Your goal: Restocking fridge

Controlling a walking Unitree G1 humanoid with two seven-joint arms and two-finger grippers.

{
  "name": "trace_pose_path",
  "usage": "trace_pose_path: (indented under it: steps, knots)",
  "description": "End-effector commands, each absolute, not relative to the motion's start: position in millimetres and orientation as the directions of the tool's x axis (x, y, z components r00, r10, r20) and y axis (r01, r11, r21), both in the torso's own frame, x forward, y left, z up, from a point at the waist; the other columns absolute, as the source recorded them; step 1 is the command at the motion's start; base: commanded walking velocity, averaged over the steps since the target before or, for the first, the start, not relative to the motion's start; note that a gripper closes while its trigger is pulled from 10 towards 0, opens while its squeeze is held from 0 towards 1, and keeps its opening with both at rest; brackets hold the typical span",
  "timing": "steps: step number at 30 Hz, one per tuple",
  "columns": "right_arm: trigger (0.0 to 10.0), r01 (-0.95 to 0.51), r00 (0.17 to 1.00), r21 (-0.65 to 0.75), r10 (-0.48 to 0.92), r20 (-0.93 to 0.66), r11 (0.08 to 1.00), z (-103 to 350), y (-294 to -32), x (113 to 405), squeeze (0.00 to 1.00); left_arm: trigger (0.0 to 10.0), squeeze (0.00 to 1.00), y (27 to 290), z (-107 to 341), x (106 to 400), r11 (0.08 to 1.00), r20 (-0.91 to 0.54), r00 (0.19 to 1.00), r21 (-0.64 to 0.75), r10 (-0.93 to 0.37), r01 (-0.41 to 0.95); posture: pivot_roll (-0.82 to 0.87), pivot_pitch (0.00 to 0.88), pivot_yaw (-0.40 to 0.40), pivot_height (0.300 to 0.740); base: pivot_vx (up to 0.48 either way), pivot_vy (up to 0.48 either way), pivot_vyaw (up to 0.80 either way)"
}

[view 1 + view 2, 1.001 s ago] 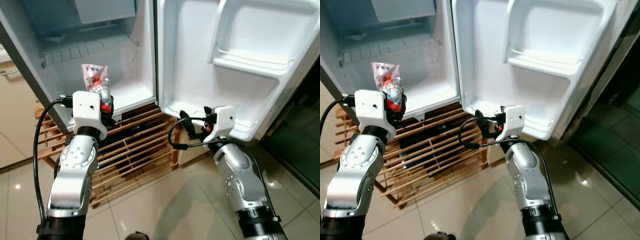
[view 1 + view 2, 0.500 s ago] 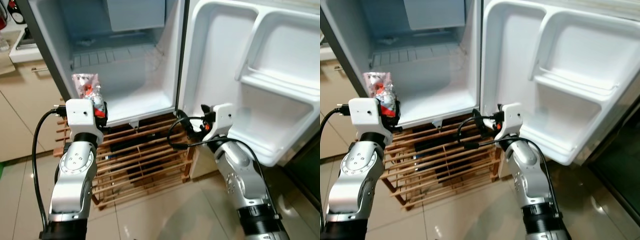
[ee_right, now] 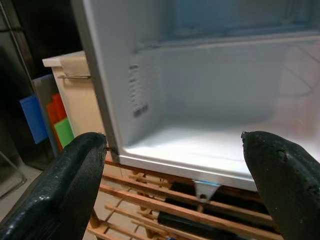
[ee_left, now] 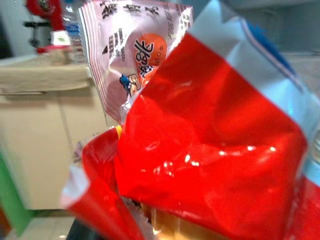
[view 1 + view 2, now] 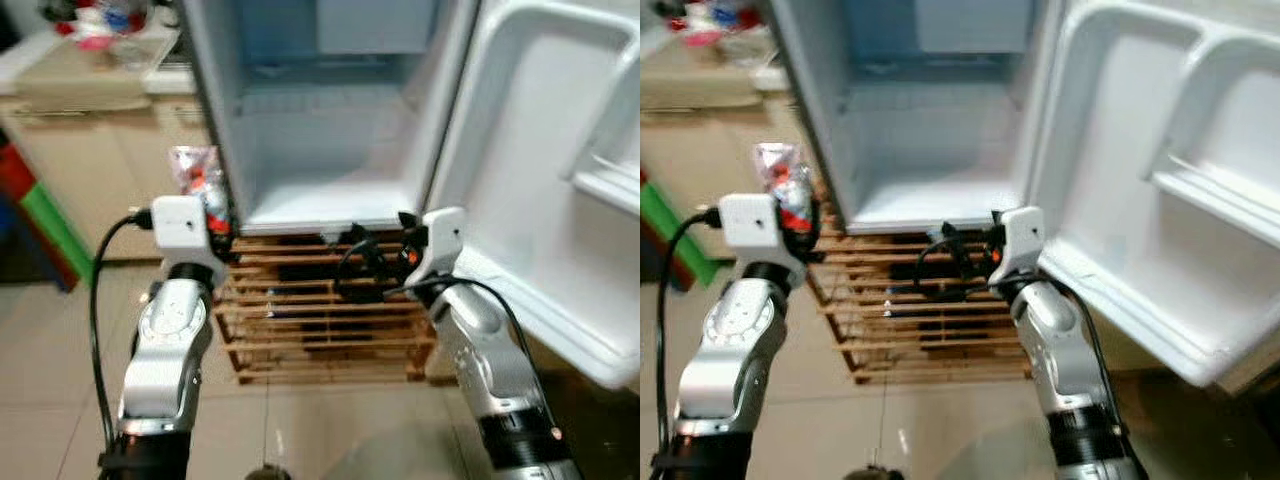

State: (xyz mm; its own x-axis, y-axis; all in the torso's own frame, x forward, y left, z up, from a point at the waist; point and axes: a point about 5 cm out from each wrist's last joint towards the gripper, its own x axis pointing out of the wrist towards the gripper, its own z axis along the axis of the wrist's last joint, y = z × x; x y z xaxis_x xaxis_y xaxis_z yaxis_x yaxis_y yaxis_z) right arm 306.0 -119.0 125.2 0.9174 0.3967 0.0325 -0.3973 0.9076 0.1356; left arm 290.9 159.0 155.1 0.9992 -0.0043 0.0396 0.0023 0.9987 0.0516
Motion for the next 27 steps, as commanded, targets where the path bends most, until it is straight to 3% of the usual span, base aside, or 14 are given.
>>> trace_pose_path:
  steps: [1,9,15,27]
  knots:
    - [10.0,-0.333,0.943,0.127,0.329,0.050,0.934,129.9,-122.7,313.5,0.00,10.0,0.00,159.7,163.1,296.5,0.993,0.077,0.995,0.107,-0.060,0.052,-0.03,0.000,0.035,0.740,0.000,0.000,0.00]
    - [10.0,-0.292,0.955,0.057,0.287,0.075,0.955,131.8,-123.4,312.6,0.00,10.0,0.00,157.4,167.3,302.6,0.983,0.083,0.986,0.120,-0.147,0.137,-0.04,0.000,0.056,0.740,0.395,0.000,0.00]
    - [10.0,-0.287,0.956,0.045,0.284,0.076,0.957,129.5,-119.5,310.9,0.00,10.0,0.00,152.6,167.9,303.7,0.975,0.088,0.976,0.116,-0.198,0.187,-0.04,0.000,0.065,0.740,0.461,0.000,-0.71]
    - [10.0,-0.292,0.955,0.030,0.289,0.069,0.956,126.8,-117.8,309.7,0.00,10.0,0.00,155.6,167.6,307.3,0.979,0.085,0.979,0.101,-0.188,0.179,-0.04,0.000,0.060,0.740,0.463,0.000,-0.06]
